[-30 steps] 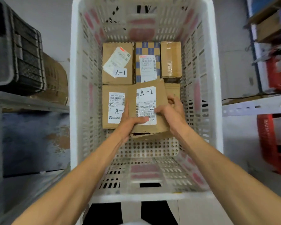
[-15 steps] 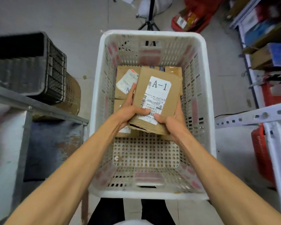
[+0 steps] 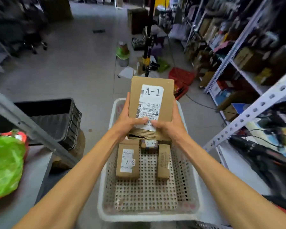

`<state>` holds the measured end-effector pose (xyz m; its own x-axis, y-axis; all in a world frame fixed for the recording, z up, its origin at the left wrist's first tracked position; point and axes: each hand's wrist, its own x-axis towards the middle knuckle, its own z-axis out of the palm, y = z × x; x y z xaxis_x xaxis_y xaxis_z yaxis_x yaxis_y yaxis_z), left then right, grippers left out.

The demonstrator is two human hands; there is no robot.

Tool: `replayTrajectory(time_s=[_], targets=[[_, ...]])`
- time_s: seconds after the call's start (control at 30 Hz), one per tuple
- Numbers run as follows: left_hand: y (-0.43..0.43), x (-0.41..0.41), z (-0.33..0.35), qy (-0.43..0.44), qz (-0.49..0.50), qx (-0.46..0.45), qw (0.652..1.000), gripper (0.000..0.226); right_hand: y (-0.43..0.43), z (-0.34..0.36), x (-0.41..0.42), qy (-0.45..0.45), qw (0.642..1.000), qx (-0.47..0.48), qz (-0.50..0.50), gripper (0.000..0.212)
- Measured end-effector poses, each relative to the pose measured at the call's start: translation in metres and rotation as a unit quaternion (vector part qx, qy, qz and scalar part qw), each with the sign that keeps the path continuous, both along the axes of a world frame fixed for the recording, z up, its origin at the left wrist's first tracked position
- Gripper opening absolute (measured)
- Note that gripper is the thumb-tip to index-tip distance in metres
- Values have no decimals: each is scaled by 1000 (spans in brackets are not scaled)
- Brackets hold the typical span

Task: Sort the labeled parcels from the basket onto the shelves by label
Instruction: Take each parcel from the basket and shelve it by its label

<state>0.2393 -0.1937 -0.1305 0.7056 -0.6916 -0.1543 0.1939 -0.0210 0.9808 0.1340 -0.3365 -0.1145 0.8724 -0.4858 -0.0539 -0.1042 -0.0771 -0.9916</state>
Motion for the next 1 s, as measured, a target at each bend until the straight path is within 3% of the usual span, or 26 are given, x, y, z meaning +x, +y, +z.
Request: replayTrajectory(time_s=[0.27, 0.47, 0.63, 0.73, 0.9, 1.0], targets=[[28, -29, 65, -22, -63, -5, 998, 123, 44, 60, -52, 2, 998, -20, -58, 116], [44, -77, 85, -72, -147, -20, 986, 113, 78, 78, -120, 5, 994, -12, -107, 121], [62, -140, 91, -71, -179, -38, 981, 115, 102, 88, -185, -1, 991, -31, -132, 121], [74, -187, 94, -89, -198, -64, 974, 100, 117, 89, -233, -11, 988, -42, -147, 110], [97, -268, 93, -82, -214, -62, 971, 106, 140, 83, -317, -5, 983, -67, -172, 119], [108, -318, 93, -80, -240, -77, 964, 90, 159, 79, -370, 3, 981, -52, -188, 123]])
